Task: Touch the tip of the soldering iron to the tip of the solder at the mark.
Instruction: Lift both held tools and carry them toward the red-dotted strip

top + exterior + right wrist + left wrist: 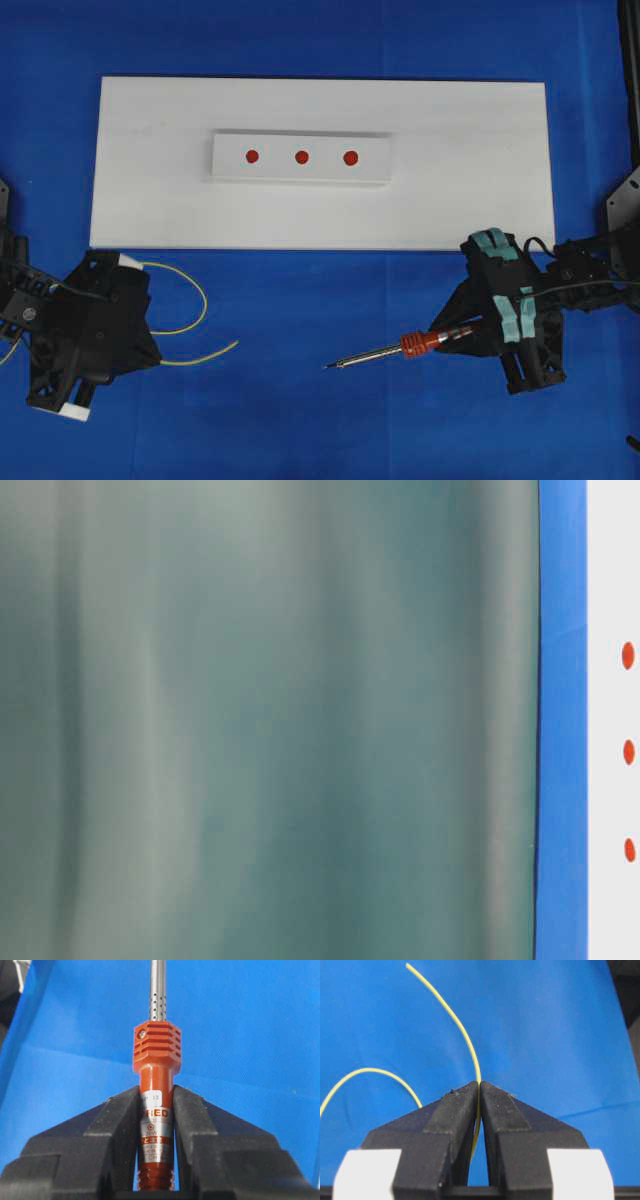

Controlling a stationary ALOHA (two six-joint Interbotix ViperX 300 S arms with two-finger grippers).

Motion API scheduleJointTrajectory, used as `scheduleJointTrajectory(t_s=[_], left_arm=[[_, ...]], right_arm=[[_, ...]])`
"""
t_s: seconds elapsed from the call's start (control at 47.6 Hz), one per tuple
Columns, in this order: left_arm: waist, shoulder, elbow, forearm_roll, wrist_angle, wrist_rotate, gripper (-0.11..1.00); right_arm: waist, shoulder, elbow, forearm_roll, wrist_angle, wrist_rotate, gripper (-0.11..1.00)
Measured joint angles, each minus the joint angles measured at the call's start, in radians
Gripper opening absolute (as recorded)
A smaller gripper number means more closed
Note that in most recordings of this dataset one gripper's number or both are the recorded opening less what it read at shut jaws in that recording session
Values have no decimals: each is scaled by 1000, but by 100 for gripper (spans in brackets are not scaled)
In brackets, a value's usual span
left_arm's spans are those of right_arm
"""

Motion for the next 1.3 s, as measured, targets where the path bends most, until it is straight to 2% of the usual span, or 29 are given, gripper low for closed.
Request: scheduleJointTrajectory(t_s=[0.21, 0.399, 0.631, 0.883, 1.114, 1.303], left_arm=[[75, 2, -14, 2, 6, 18, 2], [187, 5, -25, 8, 12, 41, 2], [341, 14, -41, 8, 14, 155, 2], [454, 52, -67, 8, 18, 216, 2], [511, 104, -89, 9, 29, 270, 2], [523, 118, -100, 8, 40, 273, 2]], right_arm=[[-46, 0, -3, -20, 28, 2, 6], [-169, 0, -6, -40, 89, 0, 6], [-356, 2, -21, -109, 141, 2, 6], [-485, 2, -34, -149, 143, 2, 6], [-537, 5, -38, -172, 147, 2, 6], [-554, 6, -40, -173, 161, 0, 6]])
